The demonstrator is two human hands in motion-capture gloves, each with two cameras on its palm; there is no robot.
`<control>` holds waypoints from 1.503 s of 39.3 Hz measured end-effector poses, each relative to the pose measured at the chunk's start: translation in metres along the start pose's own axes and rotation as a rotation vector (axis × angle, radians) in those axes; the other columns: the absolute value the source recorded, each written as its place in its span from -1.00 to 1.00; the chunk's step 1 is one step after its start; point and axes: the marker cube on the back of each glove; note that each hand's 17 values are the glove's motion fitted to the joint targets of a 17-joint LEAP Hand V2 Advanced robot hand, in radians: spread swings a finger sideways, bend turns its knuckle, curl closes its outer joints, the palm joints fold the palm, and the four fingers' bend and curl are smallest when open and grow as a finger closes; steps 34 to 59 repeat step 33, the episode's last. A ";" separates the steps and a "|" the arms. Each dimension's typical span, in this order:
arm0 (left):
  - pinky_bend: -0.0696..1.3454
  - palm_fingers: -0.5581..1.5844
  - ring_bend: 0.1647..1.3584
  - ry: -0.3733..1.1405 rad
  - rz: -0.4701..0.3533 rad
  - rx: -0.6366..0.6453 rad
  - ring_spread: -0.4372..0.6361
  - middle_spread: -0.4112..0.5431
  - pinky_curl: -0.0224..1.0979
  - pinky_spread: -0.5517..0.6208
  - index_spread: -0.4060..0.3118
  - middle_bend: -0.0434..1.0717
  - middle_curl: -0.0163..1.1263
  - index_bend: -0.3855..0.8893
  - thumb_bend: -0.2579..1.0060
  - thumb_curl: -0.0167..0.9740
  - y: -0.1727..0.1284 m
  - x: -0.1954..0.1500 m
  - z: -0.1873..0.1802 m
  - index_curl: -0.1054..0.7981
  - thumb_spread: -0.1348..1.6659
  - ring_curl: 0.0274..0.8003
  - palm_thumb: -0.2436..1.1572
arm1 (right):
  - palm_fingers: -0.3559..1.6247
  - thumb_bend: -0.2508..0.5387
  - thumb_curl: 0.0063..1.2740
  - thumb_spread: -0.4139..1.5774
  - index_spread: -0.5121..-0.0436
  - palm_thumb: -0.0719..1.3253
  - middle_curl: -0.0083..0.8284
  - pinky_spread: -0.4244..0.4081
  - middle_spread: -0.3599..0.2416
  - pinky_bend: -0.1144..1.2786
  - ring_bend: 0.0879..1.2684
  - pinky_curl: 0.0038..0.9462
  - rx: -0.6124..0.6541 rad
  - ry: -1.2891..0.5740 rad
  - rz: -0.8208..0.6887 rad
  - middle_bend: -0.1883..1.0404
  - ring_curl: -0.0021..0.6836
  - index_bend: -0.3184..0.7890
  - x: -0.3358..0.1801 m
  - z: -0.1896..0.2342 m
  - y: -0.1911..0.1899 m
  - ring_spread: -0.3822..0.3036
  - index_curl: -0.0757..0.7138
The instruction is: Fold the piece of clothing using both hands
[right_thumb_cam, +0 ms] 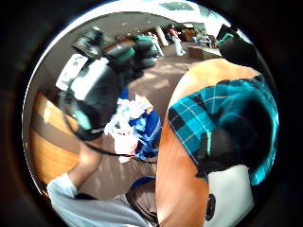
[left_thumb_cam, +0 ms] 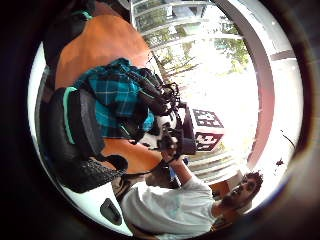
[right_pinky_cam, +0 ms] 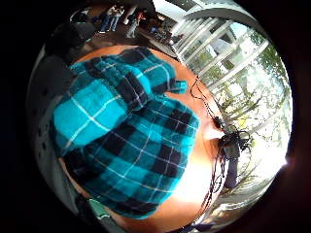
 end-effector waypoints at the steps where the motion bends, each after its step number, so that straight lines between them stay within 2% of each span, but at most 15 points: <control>1: -0.44 0.06 -0.40 -0.003 0.012 -0.010 -0.09 -0.31 -0.33 0.16 -0.18 -0.45 -0.23 -0.18 -0.27 -0.36 0.001 0.002 0.001 0.02 0.87 -0.24 -0.07 | 0.05 -0.48 0.07 0.11 -0.17 0.58 -0.01 -0.15 -0.47 -0.39 -0.69 -0.25 0.015 -0.024 0.007 -0.41 0.06 -0.09 0.003 -0.008 0.005 -0.51 0.10; 4: -0.45 0.07 -0.41 -0.021 0.059 -0.050 -0.10 -0.31 -0.33 0.15 -0.18 -0.46 -0.23 -0.18 -0.27 -0.35 0.005 0.009 0.007 0.01 0.87 -0.24 -0.07 | 0.06 -0.51 0.02 0.19 -0.18 0.46 -0.03 -0.08 -0.44 -0.41 -0.76 -0.29 0.043 -0.009 0.062 -0.41 -0.01 -0.09 0.014 -0.044 0.022 -0.47 0.10; 6: -0.46 0.06 -0.42 -0.066 0.098 -0.068 -0.09 -0.30 -0.33 0.16 -0.18 -0.47 -0.23 -0.17 -0.28 -0.35 0.007 0.014 0.013 0.01 0.87 -0.24 -0.07 | 0.07 -0.49 0.00 0.23 -0.19 0.42 -0.04 -0.05 -0.42 -0.42 -0.78 -0.31 0.049 0.078 0.127 -0.40 -0.04 -0.10 0.030 -0.068 0.034 -0.45 0.11; 9: -0.49 0.06 -0.45 -0.223 0.160 -0.076 -0.08 -0.30 -0.33 0.17 -0.20 -0.49 -0.23 -0.15 -0.30 -0.36 0.015 0.031 0.025 0.02 0.86 -0.24 -0.10 | 0.14 -0.49 -0.04 0.35 -0.23 0.32 -0.04 0.00 -0.42 -0.45 -0.80 -0.33 0.033 0.236 0.273 -0.37 -0.07 -0.11 0.063 -0.096 0.057 -0.44 0.11; 11: -0.50 0.06 -0.47 -0.342 0.196 -0.082 -0.08 -0.30 -0.34 0.18 -0.20 -0.51 -0.23 -0.14 -0.31 -0.36 0.020 0.049 0.031 0.03 0.85 -0.25 -0.11 | 0.14 -0.46 -0.07 0.41 -0.24 0.28 -0.04 0.03 -0.41 -0.45 -0.81 -0.32 -0.001 0.270 0.361 -0.38 -0.08 -0.12 0.082 -0.105 0.071 -0.42 0.11; 18: -0.51 0.05 -0.50 -0.574 0.309 -0.133 -0.07 -0.29 -0.34 0.23 -0.22 -0.57 -0.24 -0.16 -0.36 -0.36 0.033 0.111 0.045 0.03 0.82 -0.25 -0.16 | 0.04 -0.40 -0.12 0.55 -0.25 0.22 -0.06 0.18 -0.33 -0.42 -0.84 -0.28 -0.218 0.185 0.529 -0.42 -0.05 -0.17 0.106 -0.130 0.118 -0.26 0.11; 23: -0.52 0.04 -0.51 -0.653 0.348 -0.164 -0.05 -0.29 -0.33 0.26 -0.22 -0.60 -0.25 -0.16 -0.39 -0.36 0.036 0.128 0.053 0.03 0.79 -0.25 -0.18 | -0.08 -0.44 -0.17 0.62 -0.27 0.11 -0.08 0.34 -0.25 -0.41 -0.85 -0.26 -0.235 0.193 0.583 -0.41 -0.07 -0.17 0.116 -0.138 0.134 -0.09 0.09; 33: -0.53 0.01 -0.51 -0.727 0.358 -0.175 -0.03 -0.28 -0.33 0.32 -0.22 -0.62 -0.27 -0.16 -0.43 -0.35 0.039 0.134 0.062 0.03 0.77 -0.24 -0.18 | -0.14 -0.40 -0.22 0.70 -0.28 0.06 -0.12 0.51 -0.13 -0.38 -0.83 -0.26 -0.205 0.165 0.618 -0.41 -0.11 -0.15 0.121 -0.142 0.143 0.13 0.06; 59: -0.53 0.01 -0.51 -0.727 0.358 -0.175 -0.03 -0.28 -0.33 0.32 -0.22 -0.62 -0.27 -0.16 -0.43 -0.35 0.039 0.134 0.062 0.03 0.77 -0.24 -0.18 | -0.14 -0.40 -0.22 0.70 -0.28 0.06 -0.12 0.51 -0.13 -0.38 -0.83 -0.26 -0.205 0.165 0.618 -0.41 -0.11 -0.15 0.121 -0.142 0.143 0.13 0.06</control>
